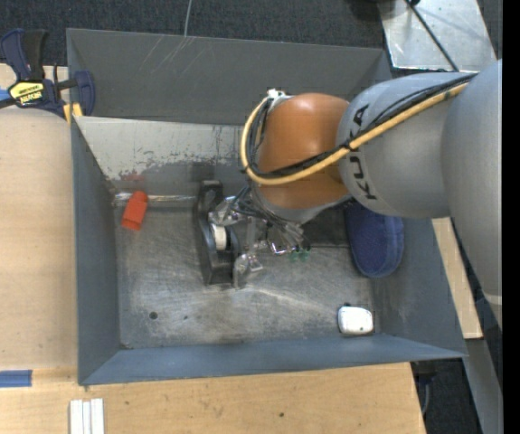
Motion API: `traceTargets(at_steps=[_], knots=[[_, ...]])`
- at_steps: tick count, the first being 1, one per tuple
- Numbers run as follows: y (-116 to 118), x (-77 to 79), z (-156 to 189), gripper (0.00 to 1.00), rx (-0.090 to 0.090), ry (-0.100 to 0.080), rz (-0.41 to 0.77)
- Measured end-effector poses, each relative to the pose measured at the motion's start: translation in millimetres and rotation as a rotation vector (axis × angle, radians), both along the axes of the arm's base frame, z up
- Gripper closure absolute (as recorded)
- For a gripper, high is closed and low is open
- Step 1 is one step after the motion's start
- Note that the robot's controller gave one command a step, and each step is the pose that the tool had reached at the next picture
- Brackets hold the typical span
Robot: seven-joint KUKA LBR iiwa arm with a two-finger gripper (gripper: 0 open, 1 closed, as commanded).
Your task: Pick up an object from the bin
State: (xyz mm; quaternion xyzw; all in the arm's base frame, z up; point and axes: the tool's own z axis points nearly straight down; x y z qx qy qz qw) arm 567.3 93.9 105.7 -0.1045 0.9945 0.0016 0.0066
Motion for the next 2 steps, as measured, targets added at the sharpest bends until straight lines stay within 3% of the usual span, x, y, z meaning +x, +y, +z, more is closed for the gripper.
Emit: traceTargets(at_steps=[1, 2], knots=[[0, 0.7, 1, 1.0, 0.001, -0.002, -0.001], [-1, -21.3, 126, 1.0, -0.007, 0.012, 0.239]])
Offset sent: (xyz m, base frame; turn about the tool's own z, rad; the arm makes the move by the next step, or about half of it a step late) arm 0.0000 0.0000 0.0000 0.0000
